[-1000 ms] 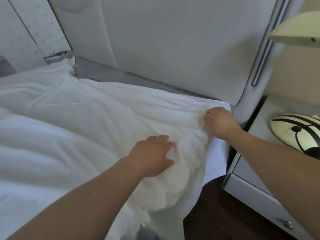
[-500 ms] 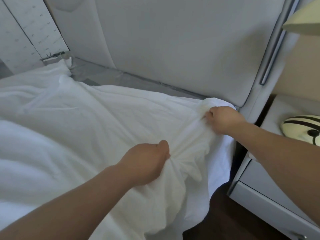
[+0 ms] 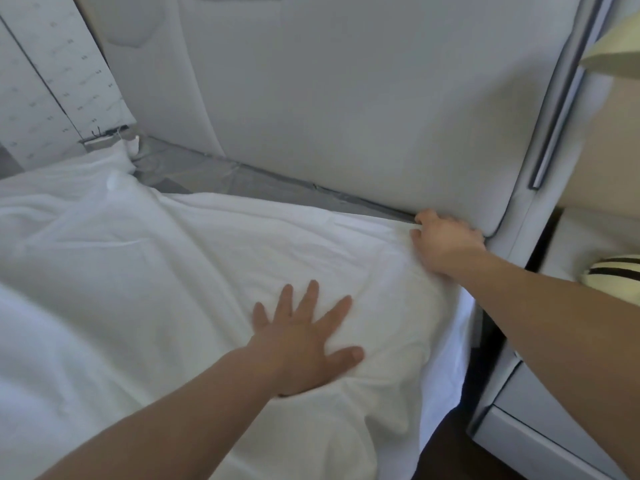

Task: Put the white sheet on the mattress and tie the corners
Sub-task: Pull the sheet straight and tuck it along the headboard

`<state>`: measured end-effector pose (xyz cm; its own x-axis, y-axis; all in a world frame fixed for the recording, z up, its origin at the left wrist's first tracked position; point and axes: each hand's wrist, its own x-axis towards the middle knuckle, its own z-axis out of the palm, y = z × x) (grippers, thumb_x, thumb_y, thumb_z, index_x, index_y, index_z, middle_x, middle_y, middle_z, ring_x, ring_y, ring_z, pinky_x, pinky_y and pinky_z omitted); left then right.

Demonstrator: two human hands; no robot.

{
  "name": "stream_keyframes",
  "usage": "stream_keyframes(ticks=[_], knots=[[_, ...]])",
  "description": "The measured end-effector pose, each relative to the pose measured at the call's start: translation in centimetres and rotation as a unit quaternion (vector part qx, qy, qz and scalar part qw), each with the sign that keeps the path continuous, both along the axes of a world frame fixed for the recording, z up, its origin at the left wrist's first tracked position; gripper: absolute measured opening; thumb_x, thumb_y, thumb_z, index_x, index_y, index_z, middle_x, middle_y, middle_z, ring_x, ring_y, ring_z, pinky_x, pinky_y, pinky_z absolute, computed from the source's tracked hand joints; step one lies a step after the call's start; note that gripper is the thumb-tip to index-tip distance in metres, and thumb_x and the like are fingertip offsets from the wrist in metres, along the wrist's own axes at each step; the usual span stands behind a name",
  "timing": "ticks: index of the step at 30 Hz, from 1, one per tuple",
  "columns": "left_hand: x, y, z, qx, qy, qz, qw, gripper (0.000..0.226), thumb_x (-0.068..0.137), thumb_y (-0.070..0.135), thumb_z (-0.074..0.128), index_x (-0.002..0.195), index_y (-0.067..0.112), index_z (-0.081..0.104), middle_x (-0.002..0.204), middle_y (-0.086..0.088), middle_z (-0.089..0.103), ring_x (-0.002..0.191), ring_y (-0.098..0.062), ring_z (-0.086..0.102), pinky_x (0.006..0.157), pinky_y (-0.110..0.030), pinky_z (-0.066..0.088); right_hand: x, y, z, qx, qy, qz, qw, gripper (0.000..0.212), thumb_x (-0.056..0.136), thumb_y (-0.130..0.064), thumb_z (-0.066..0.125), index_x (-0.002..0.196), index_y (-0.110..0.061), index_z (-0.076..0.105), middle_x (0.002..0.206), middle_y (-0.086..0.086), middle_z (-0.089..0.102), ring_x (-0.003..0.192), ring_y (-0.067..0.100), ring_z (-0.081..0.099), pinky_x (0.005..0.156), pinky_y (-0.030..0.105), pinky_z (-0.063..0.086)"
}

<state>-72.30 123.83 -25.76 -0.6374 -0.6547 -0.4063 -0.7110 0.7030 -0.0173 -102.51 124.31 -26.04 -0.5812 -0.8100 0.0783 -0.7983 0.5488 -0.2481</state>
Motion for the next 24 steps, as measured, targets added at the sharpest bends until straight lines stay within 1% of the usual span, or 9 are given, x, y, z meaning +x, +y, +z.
stream_keyframes(ticks=[4,6,10,12,15,18,19,21,24], knots=[[0.3,-0.4,-0.2,-0.002,0.010,-0.013,1.000,0.080,0.085,0.092,0.018,0.145,0.065,-0.027,0.165,0.012,-0.036,0.152,-0.032,-0.032,0.120,-0.068,-0.010,-0.7,-0.3,-1.2,-0.015,0.077,-0.019,0.997,0.035,0.104,-0.031,0.039,0.137,-0.022,0.049,0.138,0.012,0.055,0.128,0.036,0.045,0.103,0.051,0.035],[0.5,-0.4,-0.1,-0.004,0.014,-0.019,1.000,0.080,0.085,0.091,0.019,0.145,0.065,-0.026,0.164,0.015,-0.036,0.152,-0.030,-0.033,0.120,-0.067,-0.011,-0.8,-0.6,-0.9,-0.024,0.080,-0.025,0.996,0.032,0.102,-0.025,0.043,0.132,-0.022,0.053,0.134,0.011,0.058,0.124,0.036,0.049,0.101,0.050,0.035],[0.4,-0.3,0.2,-0.002,0.030,-0.025,0.999,0.078,0.089,0.088,0.022,0.151,0.062,-0.019,0.164,0.020,-0.032,0.153,-0.026,-0.031,0.122,-0.065,-0.010,-1.3,-0.1,-0.4,-0.067,0.119,0.000,0.991,0.024,0.091,-0.011,0.052,0.112,-0.021,0.057,0.109,0.012,0.066,0.100,0.036,0.062,0.090,0.045,0.041],[0.2,-0.3,0.6,-0.003,0.055,-0.039,0.998,0.077,0.094,0.082,0.027,0.156,0.057,-0.010,0.167,0.022,-0.024,0.156,-0.019,-0.025,0.124,-0.062,-0.007,-2.2,1.1,-0.7,-0.104,0.147,-0.032,0.983,0.028,0.081,-0.005,0.055,0.105,-0.017,0.060,0.104,0.013,0.064,0.091,0.037,0.063,0.082,0.042,0.044],[-0.1,0.1,1.0,-0.008,0.071,-0.046,0.996,0.077,0.096,0.076,0.033,0.160,0.052,-0.002,0.169,0.022,-0.018,0.156,-0.010,-0.019,0.124,-0.062,-0.007,-2.9,2.7,-1.3,-0.092,0.064,-0.101,0.989,0.030,0.083,-0.007,0.051,0.110,-0.014,0.061,0.115,0.014,0.060,0.100,0.040,0.062,0.081,0.042,0.047],[0.4,0.2,0.9,-0.027,0.071,-0.008,0.997,0.084,0.091,0.083,0.033,0.159,0.053,-0.007,0.166,0.022,-0.026,0.154,-0.012,-0.027,0.122,-0.065,-0.010,-2.5,2.8,0.1,0.006,0.027,-0.101,0.995,0.019,0.085,-0.015,0.054,0.103,-0.014,0.058,0.112,0.010,0.062,0.100,0.036,0.060,0.080,0.039,0.041],[0.7,0.1,0.8,-0.030,0.071,0.013,0.997,0.087,0.089,0.085,0.032,0.158,0.052,-0.010,0.166,0.021,-0.027,0.154,-0.014,-0.027,0.122,-0.066,-0.009,-2.2,2.8,0.8,0.029,0.030,-0.096,0.994,0.013,0.084,-0.016,0.055,0.097,-0.015,0.057,0.106,0.008,0.063,0.094,0.033,0.058,0.079,0.038,0.041],[1.4,-0.1,0.7,-0.018,0.067,0.055,0.996,0.091,0.086,0.089,0.028,0.158,0.051,-0.011,0.167,0.019,-0.026,0.156,-0.018,-0.024,0.122,-0.067,-0.005,-2.1,3.1,1.6,0.013,0.067,-0.081,0.994,0.013,0.082,-0.015,0.055,0.095,-0.017,0.055,0.098,0.007,0.062,0.088,0.031,0.054,0.076,0.037,0.040],[2.0,0.3,0.5,-0.007,0.057,0.070,0.996,0.095,0.084,0.092,0.026,0.159,0.049,-0.012,0.168,0.018,-0.023,0.157,-0.019,-0.020,0.122,-0.068,0.000,-2.4,4.5,1.3,-0.007,0.154,-0.080,0.985,0.024,0.081,-0.011,0.053,0.105,-0.015,0.058,0.107,0.009,0.063,0.101,0.033,0.058,0.077,0.037,0.038]])
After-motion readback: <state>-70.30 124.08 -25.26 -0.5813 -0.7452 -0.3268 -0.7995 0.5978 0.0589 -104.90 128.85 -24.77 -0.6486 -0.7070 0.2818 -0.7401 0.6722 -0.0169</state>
